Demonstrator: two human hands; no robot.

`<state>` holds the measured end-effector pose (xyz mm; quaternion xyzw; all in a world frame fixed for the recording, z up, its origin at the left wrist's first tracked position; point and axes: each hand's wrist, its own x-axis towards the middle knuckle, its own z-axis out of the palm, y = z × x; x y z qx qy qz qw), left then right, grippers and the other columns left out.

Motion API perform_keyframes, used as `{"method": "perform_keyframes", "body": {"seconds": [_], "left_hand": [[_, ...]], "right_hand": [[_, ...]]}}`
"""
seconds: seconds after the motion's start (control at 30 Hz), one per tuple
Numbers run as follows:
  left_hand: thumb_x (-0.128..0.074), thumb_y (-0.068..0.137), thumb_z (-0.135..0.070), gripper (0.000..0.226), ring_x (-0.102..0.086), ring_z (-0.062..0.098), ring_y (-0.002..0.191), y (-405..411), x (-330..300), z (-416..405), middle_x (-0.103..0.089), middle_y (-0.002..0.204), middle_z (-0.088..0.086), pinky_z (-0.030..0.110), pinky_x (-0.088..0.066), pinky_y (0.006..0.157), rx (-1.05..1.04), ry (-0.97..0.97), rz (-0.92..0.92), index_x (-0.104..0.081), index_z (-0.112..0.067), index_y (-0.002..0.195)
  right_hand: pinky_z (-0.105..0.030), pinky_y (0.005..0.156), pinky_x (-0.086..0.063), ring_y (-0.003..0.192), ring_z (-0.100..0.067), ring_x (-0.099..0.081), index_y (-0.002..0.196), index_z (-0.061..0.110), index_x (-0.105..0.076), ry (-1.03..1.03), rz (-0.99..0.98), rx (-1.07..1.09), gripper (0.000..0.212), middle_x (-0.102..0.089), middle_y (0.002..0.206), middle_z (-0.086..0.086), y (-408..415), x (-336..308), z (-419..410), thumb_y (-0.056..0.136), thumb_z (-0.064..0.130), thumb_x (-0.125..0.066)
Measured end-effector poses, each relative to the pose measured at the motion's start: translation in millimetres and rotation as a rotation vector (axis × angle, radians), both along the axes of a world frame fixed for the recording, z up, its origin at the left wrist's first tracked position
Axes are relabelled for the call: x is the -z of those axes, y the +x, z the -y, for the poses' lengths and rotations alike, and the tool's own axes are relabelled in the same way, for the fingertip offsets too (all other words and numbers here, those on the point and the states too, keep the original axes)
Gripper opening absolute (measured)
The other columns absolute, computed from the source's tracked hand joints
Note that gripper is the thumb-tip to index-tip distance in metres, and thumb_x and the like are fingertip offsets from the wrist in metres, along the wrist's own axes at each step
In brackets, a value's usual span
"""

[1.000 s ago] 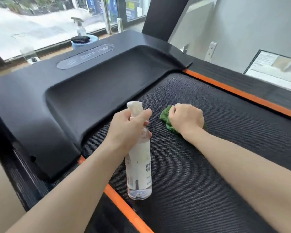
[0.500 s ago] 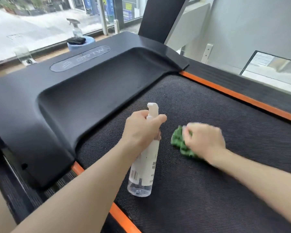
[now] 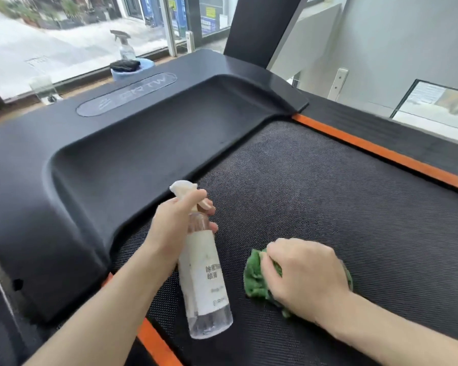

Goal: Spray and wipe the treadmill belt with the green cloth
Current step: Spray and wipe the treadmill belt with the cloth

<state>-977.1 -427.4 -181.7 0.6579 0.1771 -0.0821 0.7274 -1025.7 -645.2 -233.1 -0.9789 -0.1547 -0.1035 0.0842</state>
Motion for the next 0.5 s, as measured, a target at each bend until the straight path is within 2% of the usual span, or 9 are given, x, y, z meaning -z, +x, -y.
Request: {"method": "perform_keyframes", "body": {"seconds": [0.1, 0.17, 0.23, 0.33, 0.4, 0.5], "left_hand": [[-0.056, 0.102, -0.025, 0.030, -0.065, 0.020, 0.057, -16, 9, -13, -0.069, 0.094, 0.006, 0.034, -0.058, 0.055, -0.043, -0.128, 0.005, -0.062, -0.006, 0.080], [-0.051, 0.103, -0.021, 0.032, -0.063, 0.020, 0.055, -24, 13, -16, -0.069, 0.093, 0.008, 0.033, -0.057, 0.051, -0.067, -0.197, 0.047, -0.062, -0.005, 0.079], [-0.050, 0.103, -0.020, 0.033, -0.062, 0.022, 0.055, -26, 20, -20, -0.068, 0.092, 0.009, 0.033, -0.055, 0.050, -0.078, -0.246, 0.081, -0.064, -0.005, 0.076], [-0.061, 0.091, -0.029, 0.028, -0.064, 0.024, 0.057, -23, 29, -25, -0.069, 0.091, 0.010, 0.035, -0.055, 0.053, -0.056, -0.259, 0.097, -0.066, -0.006, 0.076], [-0.062, 0.082, -0.031, 0.028, -0.065, 0.026, 0.057, -18, 32, -23, -0.068, 0.089, 0.011, 0.036, -0.056, 0.055, -0.040, -0.239, 0.077, -0.065, -0.004, 0.077], [-0.062, 0.078, -0.033, 0.030, -0.065, 0.026, 0.055, -14, 30, -19, -0.068, 0.082, 0.010, 0.036, -0.058, 0.056, -0.043, -0.234, 0.046, -0.065, -0.003, 0.078]], "right_hand": [[-0.030, 0.057, -0.043, 0.066, -0.020, -0.064, 0.065, 0.023, -0.049, -0.061, 0.005, -0.014, 0.036, -0.061, 0.069, 0.006, 56, -11, 6, 0.093, 0.044, -0.043], [-0.034, 0.071, -0.044, 0.084, -0.027, -0.067, 0.078, 0.021, -0.061, -0.102, 0.034, 0.157, 0.039, -0.070, 0.088, 0.001, 131, -13, 6, 0.098, 0.045, -0.037], [-0.037, 0.082, -0.045, 0.095, -0.032, -0.066, 0.095, 0.018, -0.068, -0.050, -0.001, 0.399, 0.043, -0.071, 0.102, -0.008, 199, -17, 2, 0.100, 0.041, -0.032], [-0.034, 0.078, -0.041, 0.105, -0.033, -0.064, 0.108, 0.012, -0.069, 0.022, -0.072, 0.634, 0.041, -0.070, 0.113, -0.012, 250, -16, -26, 0.098, 0.028, -0.033], [-0.035, 0.077, -0.039, 0.104, -0.032, -0.065, 0.106, 0.014, -0.070, -0.015, -0.096, 0.546, 0.040, -0.070, 0.112, -0.010, 243, -18, -56, 0.097, 0.028, -0.033], [-0.035, 0.073, -0.043, 0.090, -0.029, -0.066, 0.088, 0.020, -0.068, -0.044, -0.049, 0.235, 0.039, -0.072, 0.096, -0.003, 179, -14, -81, 0.096, 0.039, -0.034]]}}
